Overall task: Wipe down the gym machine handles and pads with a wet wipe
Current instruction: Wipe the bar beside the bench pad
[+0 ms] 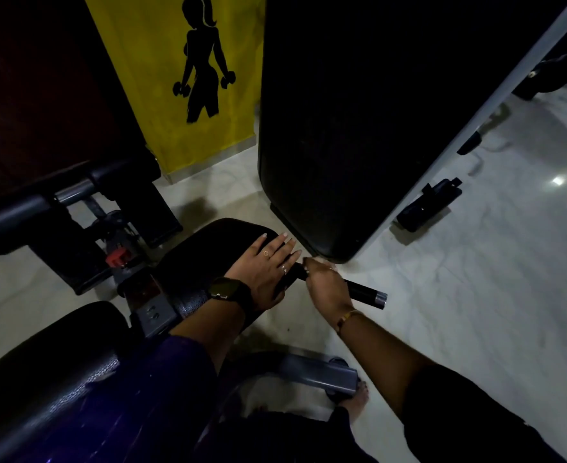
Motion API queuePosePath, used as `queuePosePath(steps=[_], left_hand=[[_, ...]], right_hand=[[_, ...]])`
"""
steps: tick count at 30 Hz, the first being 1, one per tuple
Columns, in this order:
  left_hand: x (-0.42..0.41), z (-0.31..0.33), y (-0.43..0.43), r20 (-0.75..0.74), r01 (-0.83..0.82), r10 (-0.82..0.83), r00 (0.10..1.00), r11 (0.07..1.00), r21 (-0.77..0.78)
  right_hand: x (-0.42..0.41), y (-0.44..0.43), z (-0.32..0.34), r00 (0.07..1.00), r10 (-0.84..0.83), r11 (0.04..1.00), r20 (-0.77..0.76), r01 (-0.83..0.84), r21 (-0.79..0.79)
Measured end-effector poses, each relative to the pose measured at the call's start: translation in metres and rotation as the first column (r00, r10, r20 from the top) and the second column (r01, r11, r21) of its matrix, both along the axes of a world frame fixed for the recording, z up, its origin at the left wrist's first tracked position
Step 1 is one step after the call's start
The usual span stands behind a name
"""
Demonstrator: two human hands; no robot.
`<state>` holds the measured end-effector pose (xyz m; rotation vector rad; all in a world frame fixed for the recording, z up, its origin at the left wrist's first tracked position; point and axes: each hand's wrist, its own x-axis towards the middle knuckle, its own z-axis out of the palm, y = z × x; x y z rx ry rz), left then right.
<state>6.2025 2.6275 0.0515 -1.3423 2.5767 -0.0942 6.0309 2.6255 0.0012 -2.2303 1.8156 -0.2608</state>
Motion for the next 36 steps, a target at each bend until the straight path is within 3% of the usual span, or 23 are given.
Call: queuePosePath(steps=[3,5,9,11,13,15,18,23,27,29,33,36], left_hand=[[0.0,0.0,0.0,0.015,0.0,0.0,1.0,1.0,0.004],[-0.001,0.0,0.0,0.017,0.001,0.0,1.0,1.0,-0.003],[-0.001,-0.001,0.001,0.029,-0.007,0.007,1.0,1.0,-0.01],[-0.001,-0.002,0.001,0.026,-0.011,0.011,1.0,1.0,-0.014],[-0.001,-0.003,0.0,0.021,-0.015,0.016,1.0,1.0,-0.022],[-0.001,-0.003,0.0,0.015,-0.015,0.015,1.0,1.0,-0.021],[0.0,-0.003,0.0,0.02,-0.007,0.008,1.0,1.0,-0.017],[-0.001,-0.004,0.0,0.02,-0.008,0.008,1.0,1.0,-0.023],[-0.001,-0.004,0.0,0.027,-0.013,0.013,1.0,1.0,-0.023],[-0.001,-0.005,0.0,0.032,-0.018,0.019,0.999,1.0,-0.025],[-0.002,-0.003,-0.001,0.03,-0.017,0.017,0.999,1.0,-0.018],[-0.002,-0.003,0.001,0.031,-0.017,0.018,0.999,0.999,-0.028]], right_hand=[[0.008,0.003,-0.014,0.993,0.112,0.987,-0.034,-0.115,-0.108],[-0.005,0.009,-0.016,0.97,0.201,0.959,-0.134,-0.223,-0.176],[-0.055,0.026,-0.021,0.826,0.381,0.819,-0.416,-0.511,-0.263],[-0.068,0.033,-0.022,0.806,0.391,0.794,-0.445,-0.54,-0.279],[-0.062,0.033,-0.022,0.856,0.316,0.829,-0.41,-0.459,-0.319],[-0.043,0.024,-0.022,0.933,0.171,0.903,-0.316,-0.277,-0.329],[-0.014,0.011,-0.023,0.971,0.092,0.958,-0.219,-0.146,-0.245],[-0.03,0.022,-0.027,0.888,0.302,0.873,-0.348,-0.404,-0.273],[-0.074,0.033,-0.023,0.828,0.342,0.815,-0.444,-0.497,-0.298],[-0.082,0.038,-0.017,0.871,0.269,0.848,-0.412,-0.417,-0.327],[-0.051,0.028,-0.011,0.987,-0.026,0.954,-0.158,-0.023,-0.3],[-0.018,0.022,-0.015,0.988,-0.018,0.968,-0.155,-0.022,-0.25]])
